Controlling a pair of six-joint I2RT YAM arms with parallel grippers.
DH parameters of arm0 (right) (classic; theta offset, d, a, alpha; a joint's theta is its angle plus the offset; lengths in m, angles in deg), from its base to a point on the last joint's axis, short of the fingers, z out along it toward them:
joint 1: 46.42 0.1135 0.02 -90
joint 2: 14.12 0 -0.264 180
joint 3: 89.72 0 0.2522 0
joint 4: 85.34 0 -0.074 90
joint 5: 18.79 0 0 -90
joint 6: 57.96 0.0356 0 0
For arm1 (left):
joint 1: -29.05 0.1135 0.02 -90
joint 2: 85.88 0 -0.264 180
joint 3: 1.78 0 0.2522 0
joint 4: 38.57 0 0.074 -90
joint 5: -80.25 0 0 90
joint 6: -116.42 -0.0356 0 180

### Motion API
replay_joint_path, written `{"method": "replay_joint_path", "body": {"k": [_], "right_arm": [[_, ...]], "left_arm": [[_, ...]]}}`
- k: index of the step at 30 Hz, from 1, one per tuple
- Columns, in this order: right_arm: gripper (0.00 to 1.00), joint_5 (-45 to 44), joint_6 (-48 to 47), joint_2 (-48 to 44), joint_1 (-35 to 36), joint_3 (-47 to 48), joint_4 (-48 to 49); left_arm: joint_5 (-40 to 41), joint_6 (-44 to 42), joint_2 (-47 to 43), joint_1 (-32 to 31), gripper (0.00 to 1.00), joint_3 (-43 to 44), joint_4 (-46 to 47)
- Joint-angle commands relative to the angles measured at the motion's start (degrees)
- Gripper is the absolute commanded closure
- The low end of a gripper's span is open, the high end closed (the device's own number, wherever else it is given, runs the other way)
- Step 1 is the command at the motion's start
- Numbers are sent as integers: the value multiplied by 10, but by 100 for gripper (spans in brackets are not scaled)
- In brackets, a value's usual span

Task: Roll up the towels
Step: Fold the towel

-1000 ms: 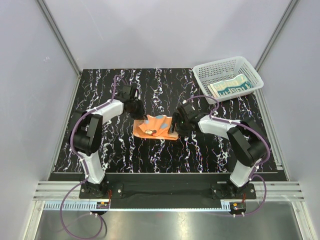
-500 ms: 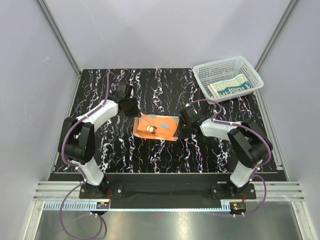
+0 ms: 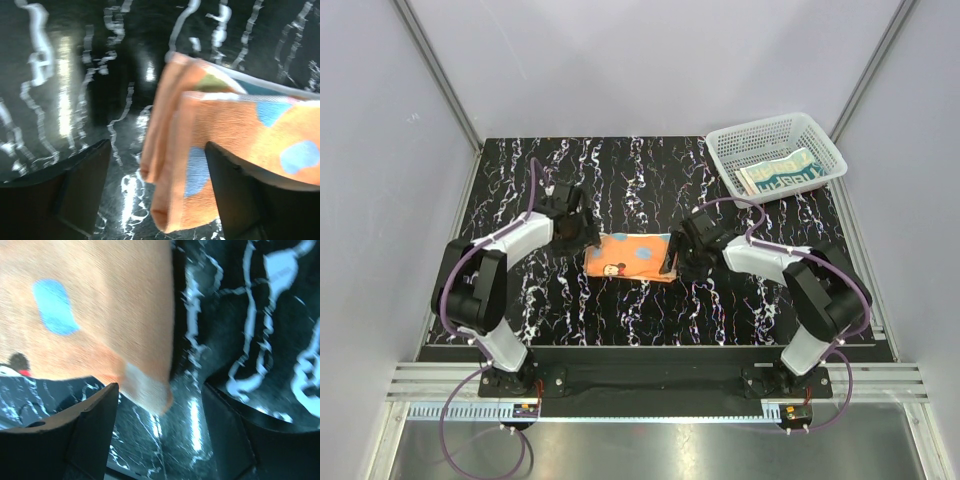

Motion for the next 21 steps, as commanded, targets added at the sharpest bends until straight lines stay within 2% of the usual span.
{"method": "replay_joint_path", "body": {"k": [1, 6, 8, 9, 11, 13, 14, 15, 17, 21], "right_arm": [[24, -38, -28, -16, 0, -9, -113], [24, -47, -33, -75, 0, 5, -151], [25, -46, -37, -96, 0, 7, -152], [29, -47, -37, -114, 0, 8, -146], [33, -41, -42, -132, 0, 4, -131], [42, -22, -47, -147, 0, 0, -96], [47, -12, -46, -149, -1, -2, -83], [57, 11, -47, -143, -6, -2, -55], [67, 35, -45, -128, -12, 1, -26], [80, 117, -40, -51, -29, 10, 53]], "left_arm": [[85, 13, -51, 3, 16, 11, -12], [112, 17, -112, 1, 15, 45, -49], [106, 17, -141, -7, 19, 58, -50], [98, 17, -151, -12, 21, 59, -43], [56, 17, -171, -27, 27, 49, -12], [-28, 22, -181, -42, 37, 9, 28], [-60, 26, -179, -47, 40, -8, 82], [-118, 32, -177, -58, 45, -46, 110], [-164, 56, -157, -65, 57, -81, 187], [-212, 82, -117, -86, 64, -145, 273]]}}
